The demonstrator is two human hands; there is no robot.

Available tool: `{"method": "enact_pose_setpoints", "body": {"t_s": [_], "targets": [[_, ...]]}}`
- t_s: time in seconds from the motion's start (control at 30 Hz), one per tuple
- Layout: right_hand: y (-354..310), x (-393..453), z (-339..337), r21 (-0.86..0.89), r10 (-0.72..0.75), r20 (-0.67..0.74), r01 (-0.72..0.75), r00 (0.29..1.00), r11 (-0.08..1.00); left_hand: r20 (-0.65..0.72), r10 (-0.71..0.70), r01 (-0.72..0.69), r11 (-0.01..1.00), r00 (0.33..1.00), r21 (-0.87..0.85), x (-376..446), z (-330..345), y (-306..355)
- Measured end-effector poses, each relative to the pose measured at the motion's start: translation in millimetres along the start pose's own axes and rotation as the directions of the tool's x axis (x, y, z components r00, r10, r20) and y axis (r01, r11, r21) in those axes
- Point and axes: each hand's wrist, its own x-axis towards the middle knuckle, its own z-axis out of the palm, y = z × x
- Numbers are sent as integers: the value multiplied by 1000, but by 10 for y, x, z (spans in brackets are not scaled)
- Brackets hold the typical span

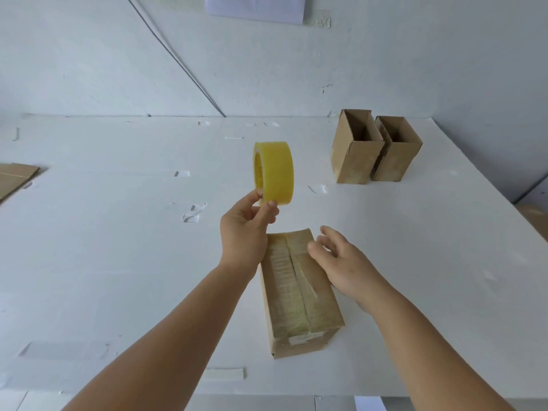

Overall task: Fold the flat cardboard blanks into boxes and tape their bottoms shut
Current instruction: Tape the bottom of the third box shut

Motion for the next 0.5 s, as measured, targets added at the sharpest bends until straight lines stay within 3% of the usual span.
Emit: {"method": "enact_pose_setpoints", "body": {"t_s": [0.1,0.17,0.5], "targets": [[20,-119,86,184,-32,98,13,995,983,-14,-72,71,996,997,-62,-214,-60,-33],[16,-126,135,202,-39,135,12,990,979,-5,-93,92,994,996,-54,-284,-36,-62],[-278,316,146,301,-33,12,28,999,953,110,6,-19,993,994,116,349,136,195]]}}
